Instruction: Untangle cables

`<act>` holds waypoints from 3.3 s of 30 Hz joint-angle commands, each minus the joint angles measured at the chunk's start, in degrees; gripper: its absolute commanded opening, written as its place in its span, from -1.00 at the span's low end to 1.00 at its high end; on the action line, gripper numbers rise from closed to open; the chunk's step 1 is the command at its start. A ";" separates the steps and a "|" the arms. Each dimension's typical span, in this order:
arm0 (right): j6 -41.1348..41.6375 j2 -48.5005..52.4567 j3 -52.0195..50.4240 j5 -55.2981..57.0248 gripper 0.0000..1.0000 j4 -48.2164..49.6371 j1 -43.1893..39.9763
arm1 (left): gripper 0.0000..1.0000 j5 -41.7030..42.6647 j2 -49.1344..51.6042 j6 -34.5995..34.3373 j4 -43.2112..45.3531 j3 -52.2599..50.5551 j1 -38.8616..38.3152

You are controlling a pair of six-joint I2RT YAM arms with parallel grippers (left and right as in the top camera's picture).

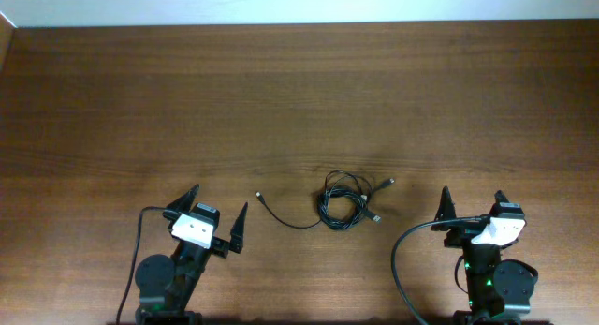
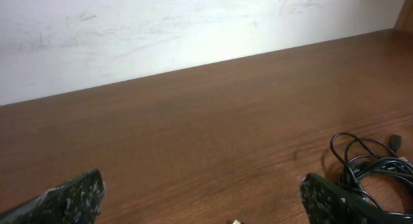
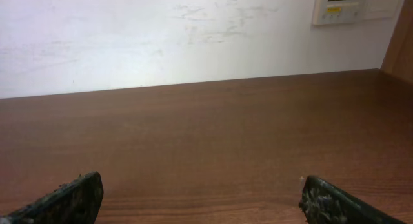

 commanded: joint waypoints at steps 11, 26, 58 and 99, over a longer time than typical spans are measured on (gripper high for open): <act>0.17 0.15 -0.35 0.70 0.97 -0.26 -0.33 | 0.98 1.70 3.43 -1.79 -9.62 19.34 0.17; 0.17 0.15 -0.35 0.70 0.97 -0.26 -0.33 | 0.98 23.87 37.13 -1.81 -30.71 51.91 0.11; 0.17 0.15 -0.35 0.70 0.97 -0.26 -0.33 | 0.72 -19.17 80.15 -20.70 -19.02 51.91 -35.91; 0.17 0.15 -0.35 0.70 0.97 -0.26 -0.33 | -1.00 -20.87 88.52 -48.19 -22.18 52.33 -41.24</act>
